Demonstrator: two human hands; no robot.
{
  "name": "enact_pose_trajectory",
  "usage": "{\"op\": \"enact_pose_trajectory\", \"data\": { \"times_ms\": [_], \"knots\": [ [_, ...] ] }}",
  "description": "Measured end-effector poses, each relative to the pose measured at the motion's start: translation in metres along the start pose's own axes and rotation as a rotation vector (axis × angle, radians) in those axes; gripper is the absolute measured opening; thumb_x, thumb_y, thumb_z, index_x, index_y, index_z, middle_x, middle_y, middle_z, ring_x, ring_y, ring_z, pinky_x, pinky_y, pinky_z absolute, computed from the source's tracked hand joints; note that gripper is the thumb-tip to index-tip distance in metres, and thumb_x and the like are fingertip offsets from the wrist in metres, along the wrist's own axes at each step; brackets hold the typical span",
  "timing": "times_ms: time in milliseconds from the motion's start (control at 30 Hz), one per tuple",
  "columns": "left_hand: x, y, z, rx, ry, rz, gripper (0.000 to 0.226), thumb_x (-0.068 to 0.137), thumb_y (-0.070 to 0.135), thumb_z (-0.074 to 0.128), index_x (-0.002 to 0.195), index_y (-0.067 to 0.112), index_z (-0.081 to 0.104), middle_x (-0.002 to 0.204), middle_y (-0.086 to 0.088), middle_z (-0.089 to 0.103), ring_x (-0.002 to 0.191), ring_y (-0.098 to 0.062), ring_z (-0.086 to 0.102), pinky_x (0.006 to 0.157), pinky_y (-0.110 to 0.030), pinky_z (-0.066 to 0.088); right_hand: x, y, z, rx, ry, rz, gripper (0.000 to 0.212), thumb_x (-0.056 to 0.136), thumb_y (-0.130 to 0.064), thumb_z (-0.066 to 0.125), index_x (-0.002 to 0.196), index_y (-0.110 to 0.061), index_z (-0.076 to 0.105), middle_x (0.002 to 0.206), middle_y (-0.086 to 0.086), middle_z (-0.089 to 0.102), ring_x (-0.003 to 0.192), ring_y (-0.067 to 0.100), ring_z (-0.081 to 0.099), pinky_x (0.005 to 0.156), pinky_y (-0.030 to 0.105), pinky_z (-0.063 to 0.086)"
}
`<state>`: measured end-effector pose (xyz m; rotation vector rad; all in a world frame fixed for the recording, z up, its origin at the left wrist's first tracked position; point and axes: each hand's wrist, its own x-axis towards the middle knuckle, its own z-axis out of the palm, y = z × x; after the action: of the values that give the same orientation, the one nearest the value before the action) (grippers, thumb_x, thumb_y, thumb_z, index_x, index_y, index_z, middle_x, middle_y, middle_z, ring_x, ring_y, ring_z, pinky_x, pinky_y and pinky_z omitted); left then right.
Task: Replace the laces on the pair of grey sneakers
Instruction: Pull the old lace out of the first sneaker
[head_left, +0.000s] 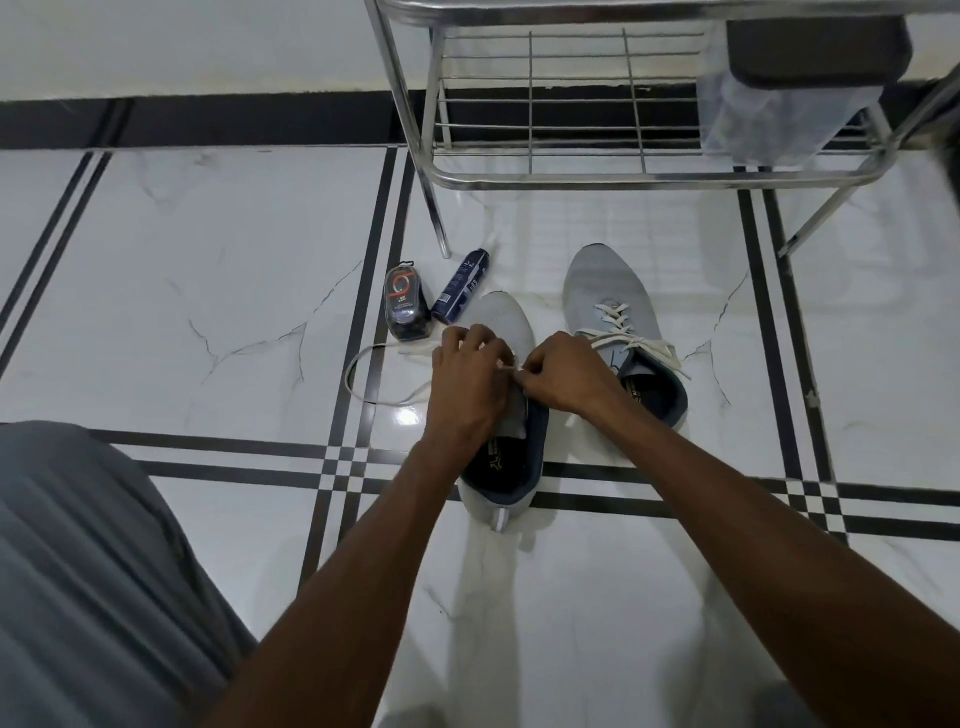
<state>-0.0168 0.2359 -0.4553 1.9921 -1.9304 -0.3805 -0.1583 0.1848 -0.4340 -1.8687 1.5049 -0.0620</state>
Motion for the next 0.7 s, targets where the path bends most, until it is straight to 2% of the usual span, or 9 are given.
{"op": "enact_pose_trajectory", "data": {
  "times_ms": [167,300,367,433,500,533,600,633,700],
  "knots": [
    [-0.002,-0.017,0.002,0.069,-0.037,-0.056,0.018,0.095,0.022,0.063,0.106,0.016,0.076,0.122,0.001,0.064,0.120,-0.028,0.044,0.095,-0.043,0.037,-0.006,0.002,0.005,-0.007,-0.031,-0.022,0.032,0.086,-0.029,0.069,0.069,-0.004,0.076,0.065,0.015,0.069,0.063,0.027,0.064,0.062,0.038,0.054],
    [0.001,-0.013,0.000,0.094,-0.056,0.013,0.019,0.094,0.027,0.065,0.104,0.017,0.077,0.122,0.001,0.063,0.119,-0.027,0.045,0.095,-0.041,0.038,-0.005,0.001,0.003,-0.009,-0.038,-0.015,0.034,0.086,-0.032,0.070,0.066,-0.004,0.074,0.062,0.014,0.066,0.060,0.025,0.060,0.058,0.033,0.048],
    [0.001,-0.010,0.000,0.113,-0.018,0.022,0.017,0.095,0.022,0.061,0.101,0.013,0.074,0.119,-0.002,0.064,0.115,-0.027,0.049,0.094,-0.043,0.041,-0.005,0.002,0.002,-0.005,-0.028,-0.015,0.031,0.084,-0.027,0.068,0.064,-0.004,0.074,0.062,0.014,0.067,0.062,0.026,0.063,0.059,0.033,0.052],
    [-0.001,-0.012,-0.010,-0.106,0.195,-0.189,0.011,0.093,0.014,0.060,0.096,0.009,0.069,0.109,-0.009,0.064,0.104,-0.027,0.055,0.086,-0.042,0.046,-0.006,0.005,0.002,0.010,-0.023,-0.002,0.026,0.082,-0.024,0.066,0.069,-0.004,0.077,0.064,0.015,0.070,0.063,0.028,0.067,0.061,0.038,0.057],
    [-0.001,-0.031,-0.026,-0.293,0.490,-0.585,0.012,0.094,0.012,0.057,0.098,0.006,0.066,0.105,-0.015,0.065,0.101,-0.031,0.059,0.085,-0.043,0.048,-0.005,0.009,0.001,0.027,-0.025,0.013,0.025,0.082,-0.021,0.065,0.071,-0.002,0.077,0.066,0.017,0.071,0.064,0.030,0.069,0.061,0.040,0.058],
    [0.000,-0.043,-0.035,-0.316,0.571,-0.770,0.015,0.095,0.013,0.055,0.102,0.004,0.065,0.108,-0.016,0.065,0.105,-0.034,0.058,0.086,-0.042,0.048,-0.005,0.012,0.000,0.033,-0.024,0.015,0.026,0.082,-0.021,0.065,0.071,0.000,0.076,0.067,0.018,0.071,0.064,0.030,0.069,0.061,0.040,0.058],
    [-0.001,-0.059,-0.044,-0.308,0.577,-0.984,0.020,0.098,0.015,0.055,0.114,0.005,0.062,0.120,-0.016,0.062,0.116,-0.034,0.053,0.086,-0.037,0.045,-0.007,0.017,0.000,0.036,-0.019,0.010,0.026,0.081,-0.021,0.065,0.068,0.000,0.075,0.067,0.017,0.071,0.066,0.030,0.069,0.059,0.038,0.057],
    [-0.002,-0.060,-0.044,-0.311,0.536,-0.999,0.026,0.097,0.016,0.059,0.120,0.004,0.058,0.127,-0.016,0.058,0.120,-0.034,0.050,0.088,-0.037,0.045,-0.008,0.018,0.001,0.037,-0.019,0.008,0.026,0.080,-0.021,0.065,0.067,0.000,0.075,0.066,0.016,0.071,0.066,0.030,0.069,0.058,0.038,0.056],
    [-0.007,-0.053,-0.039,-0.316,0.449,-0.881,0.050,0.091,0.021,0.069,0.133,0.002,0.047,0.136,-0.019,0.047,0.123,-0.036,0.045,0.093,-0.045,0.046,-0.006,0.017,0.003,0.020,-0.028,0.005,0.026,0.080,-0.022,0.066,0.067,-0.001,0.074,0.066,0.015,0.071,0.066,0.028,0.068,0.056,0.034,0.053]
  ]
}}
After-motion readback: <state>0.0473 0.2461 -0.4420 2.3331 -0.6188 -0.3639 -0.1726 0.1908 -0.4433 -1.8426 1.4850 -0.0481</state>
